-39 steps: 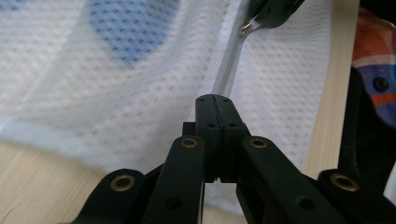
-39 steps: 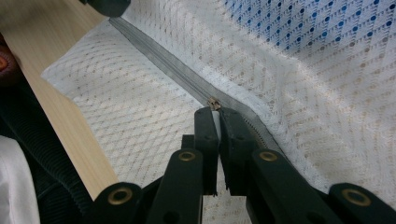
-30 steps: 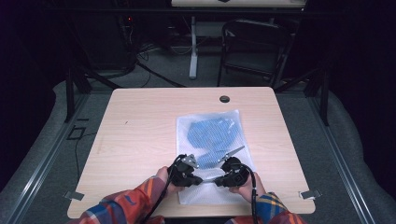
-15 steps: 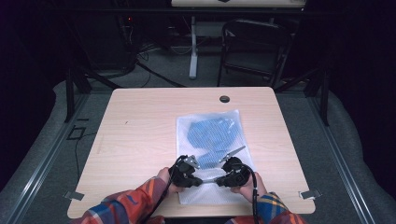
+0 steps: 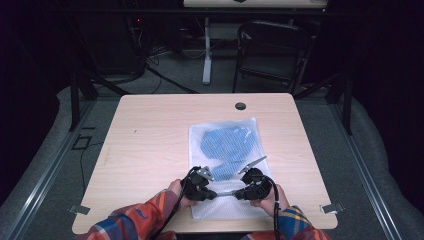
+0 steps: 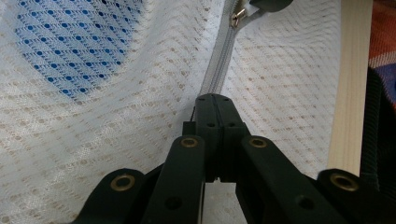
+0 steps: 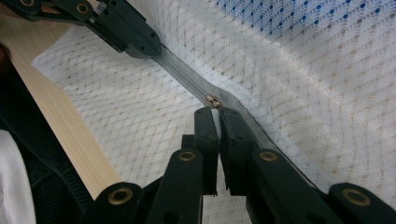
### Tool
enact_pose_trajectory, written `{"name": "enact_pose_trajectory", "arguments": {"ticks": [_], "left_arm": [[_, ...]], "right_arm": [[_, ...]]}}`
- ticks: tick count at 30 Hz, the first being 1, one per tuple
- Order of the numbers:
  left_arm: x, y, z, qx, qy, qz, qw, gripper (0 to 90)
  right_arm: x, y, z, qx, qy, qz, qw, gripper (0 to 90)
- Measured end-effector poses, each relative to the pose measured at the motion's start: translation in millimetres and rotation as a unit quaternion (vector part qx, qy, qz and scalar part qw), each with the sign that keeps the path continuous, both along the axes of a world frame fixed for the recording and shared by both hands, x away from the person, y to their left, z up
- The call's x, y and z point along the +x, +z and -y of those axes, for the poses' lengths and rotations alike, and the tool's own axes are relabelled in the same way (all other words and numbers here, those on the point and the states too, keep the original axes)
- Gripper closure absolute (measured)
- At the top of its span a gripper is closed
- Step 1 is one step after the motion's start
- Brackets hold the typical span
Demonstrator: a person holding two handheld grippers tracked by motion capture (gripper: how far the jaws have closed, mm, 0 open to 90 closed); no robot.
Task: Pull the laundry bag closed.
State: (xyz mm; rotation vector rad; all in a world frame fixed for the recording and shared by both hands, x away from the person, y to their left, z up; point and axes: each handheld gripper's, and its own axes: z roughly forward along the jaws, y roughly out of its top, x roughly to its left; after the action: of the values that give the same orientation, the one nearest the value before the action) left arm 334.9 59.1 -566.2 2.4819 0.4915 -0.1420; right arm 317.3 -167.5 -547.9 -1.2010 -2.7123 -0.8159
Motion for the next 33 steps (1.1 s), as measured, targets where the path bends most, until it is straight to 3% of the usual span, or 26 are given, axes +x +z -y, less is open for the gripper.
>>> {"name": "enact_pose_trajectory", "arguments": {"ticks": [6,7,15,17,18,27,33], "left_arm": [[0.1,-0.1,-0.2,0.000,0.000,0.000,1.0000,90.0],[0.1,0.2,-0.3,0.002,0.000,-0.001,1.0000,90.0],[0.5,0.2,-0.6,0.002,-0.001,-0.001,1.0000,90.0],[0.5,0.3,-0.7,0.002,-0.001,-0.001,1.0000,90.0],[0.6,0.3,-0.7,0.002,-0.001,-0.001,1.0000,90.0],[1.3,-0.2,-1.8,0.001,0.003,-0.002,1.0000,90.0],[1.4,-0.8,-2.0,-0.003,0.003,-0.004,1.0000,90.0]], "right_arm": [[-0.1,1.3,3.7,-0.001,-0.004,-0.004,1.0000,86.8],[0.8,1.7,8.2,-0.015,-0.004,0.001,0.9999,86.8],[-0.9,1.9,16.7,-0.003,-0.019,-0.005,0.9998,86.7],[-0.9,3.0,18.2,-0.014,-0.017,-0.008,0.9997,86.6],[-1.6,1.5,18.5,-0.006,-0.023,-0.003,0.9997,86.6],[-1.2,2.8,25.8,-0.020,-0.019,-0.003,0.9996,86.5],[-2.0,3.5,31.5,-0.018,-0.032,-0.004,0.9993,86.5]]}}
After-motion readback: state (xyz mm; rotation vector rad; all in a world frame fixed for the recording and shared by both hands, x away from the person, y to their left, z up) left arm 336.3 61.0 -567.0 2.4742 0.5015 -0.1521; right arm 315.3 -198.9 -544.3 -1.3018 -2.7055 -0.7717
